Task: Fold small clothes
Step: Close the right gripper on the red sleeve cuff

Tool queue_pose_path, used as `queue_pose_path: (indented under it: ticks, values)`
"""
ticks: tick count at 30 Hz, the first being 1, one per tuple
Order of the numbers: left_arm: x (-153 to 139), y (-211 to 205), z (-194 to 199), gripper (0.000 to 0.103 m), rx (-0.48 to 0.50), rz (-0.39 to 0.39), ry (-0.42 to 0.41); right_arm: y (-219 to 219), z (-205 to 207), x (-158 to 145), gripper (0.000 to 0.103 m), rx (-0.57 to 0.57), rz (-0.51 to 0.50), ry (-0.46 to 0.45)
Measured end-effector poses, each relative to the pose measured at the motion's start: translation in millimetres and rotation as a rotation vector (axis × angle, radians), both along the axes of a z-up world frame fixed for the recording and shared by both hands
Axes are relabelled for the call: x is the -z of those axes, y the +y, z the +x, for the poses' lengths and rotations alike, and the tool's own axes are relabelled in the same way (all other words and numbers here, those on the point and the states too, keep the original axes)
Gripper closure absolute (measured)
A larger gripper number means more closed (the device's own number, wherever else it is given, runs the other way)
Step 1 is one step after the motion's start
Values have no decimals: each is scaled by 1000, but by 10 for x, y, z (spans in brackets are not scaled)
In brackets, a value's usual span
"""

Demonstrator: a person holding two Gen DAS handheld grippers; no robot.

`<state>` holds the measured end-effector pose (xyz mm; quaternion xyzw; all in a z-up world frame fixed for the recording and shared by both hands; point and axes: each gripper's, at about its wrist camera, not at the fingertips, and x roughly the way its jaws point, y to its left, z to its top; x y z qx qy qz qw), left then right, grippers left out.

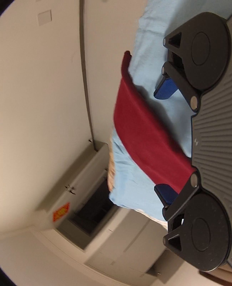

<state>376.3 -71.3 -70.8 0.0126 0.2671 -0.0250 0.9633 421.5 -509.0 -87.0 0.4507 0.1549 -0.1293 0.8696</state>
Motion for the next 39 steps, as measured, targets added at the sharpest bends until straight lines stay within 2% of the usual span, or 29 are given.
queue_pose_path:
  ticks: [3,6,8,9,12,14,17,20,26,33,39]
  values:
    - [1,0,1,0,0,0,0,-145,113,85,7,79,28,10]
    - [2,0,1,0,0,0,0,-278,213,221,18,148,62,33]
    - [3,0,1,0,0,0,0,-348,257,319,32,196,87,53]
    - [3,0,1,0,0,0,0,-376,286,351,36,217,94,66]
    - [1,-1,-1,0,-1,3,-1,-408,364,426,54,257,81,109]
    - [1,1,0,0,0,1,-1,-371,423,427,80,264,44,151]
    - [-4,7,3,0,1,-5,1,-266,553,337,92,232,-47,163]
    - [-47,33,18,1,4,-19,14,-129,614,153,95,200,-184,153]
    - [-296,134,87,1,26,-25,114,303,846,-341,95,92,-477,86]
    - [-661,509,-57,1,-34,-93,57,1127,1088,-873,96,-77,-787,-17]
    - [-808,879,-173,1,-101,-105,32,1986,1122,-1100,96,-249,-966,-158]
